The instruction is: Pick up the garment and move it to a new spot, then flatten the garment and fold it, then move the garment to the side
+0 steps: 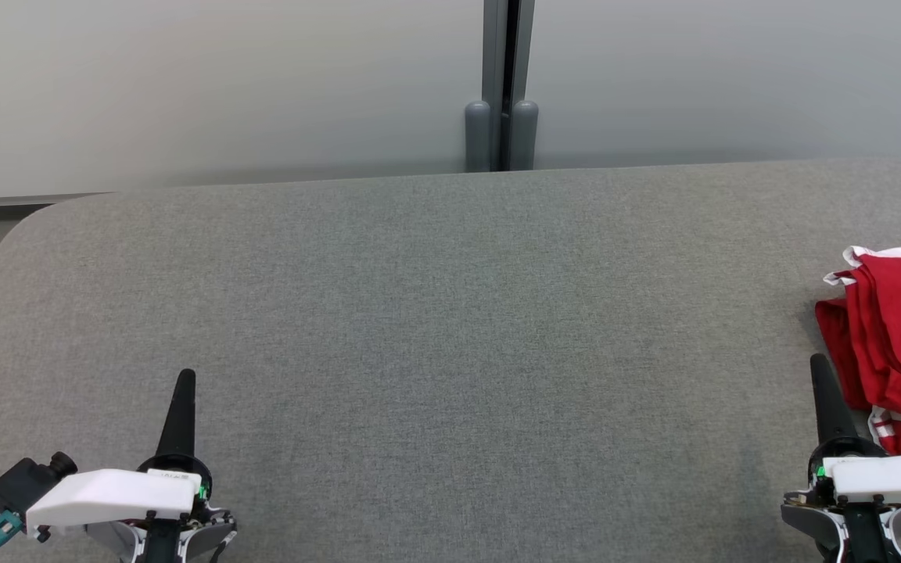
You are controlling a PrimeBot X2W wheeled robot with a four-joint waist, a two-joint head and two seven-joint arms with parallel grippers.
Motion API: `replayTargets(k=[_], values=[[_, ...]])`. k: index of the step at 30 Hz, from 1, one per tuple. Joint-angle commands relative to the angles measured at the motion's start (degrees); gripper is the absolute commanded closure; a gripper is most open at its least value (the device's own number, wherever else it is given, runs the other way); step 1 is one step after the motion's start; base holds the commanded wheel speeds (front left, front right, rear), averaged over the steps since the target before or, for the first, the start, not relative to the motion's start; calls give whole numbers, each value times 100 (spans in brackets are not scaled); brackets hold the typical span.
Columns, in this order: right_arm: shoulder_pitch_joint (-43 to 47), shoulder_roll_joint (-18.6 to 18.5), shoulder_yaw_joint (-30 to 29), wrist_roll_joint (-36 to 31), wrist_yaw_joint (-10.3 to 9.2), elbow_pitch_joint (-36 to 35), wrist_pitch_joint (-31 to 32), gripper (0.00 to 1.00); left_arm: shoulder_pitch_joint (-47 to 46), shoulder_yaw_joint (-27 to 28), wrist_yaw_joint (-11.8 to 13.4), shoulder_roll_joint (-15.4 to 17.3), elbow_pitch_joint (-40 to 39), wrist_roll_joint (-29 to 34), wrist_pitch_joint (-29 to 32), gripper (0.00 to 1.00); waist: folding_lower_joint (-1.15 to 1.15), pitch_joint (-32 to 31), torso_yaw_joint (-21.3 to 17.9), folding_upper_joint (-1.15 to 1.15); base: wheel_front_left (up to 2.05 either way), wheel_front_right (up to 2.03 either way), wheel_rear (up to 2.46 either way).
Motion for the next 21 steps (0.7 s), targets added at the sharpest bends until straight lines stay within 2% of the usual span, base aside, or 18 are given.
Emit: replayTargets(k=[1,21], values=[[-87,-38,-32,147,1,-12,38,100,-146,58,-61,39,-34,-124,32,100,0,-8,-6,0,0,0,0],[-129,-22,-165,1100,0,63,312,100,-177,268,-173,26,9,-1051,309,100,0,-113,-84,0,0,0,0]])
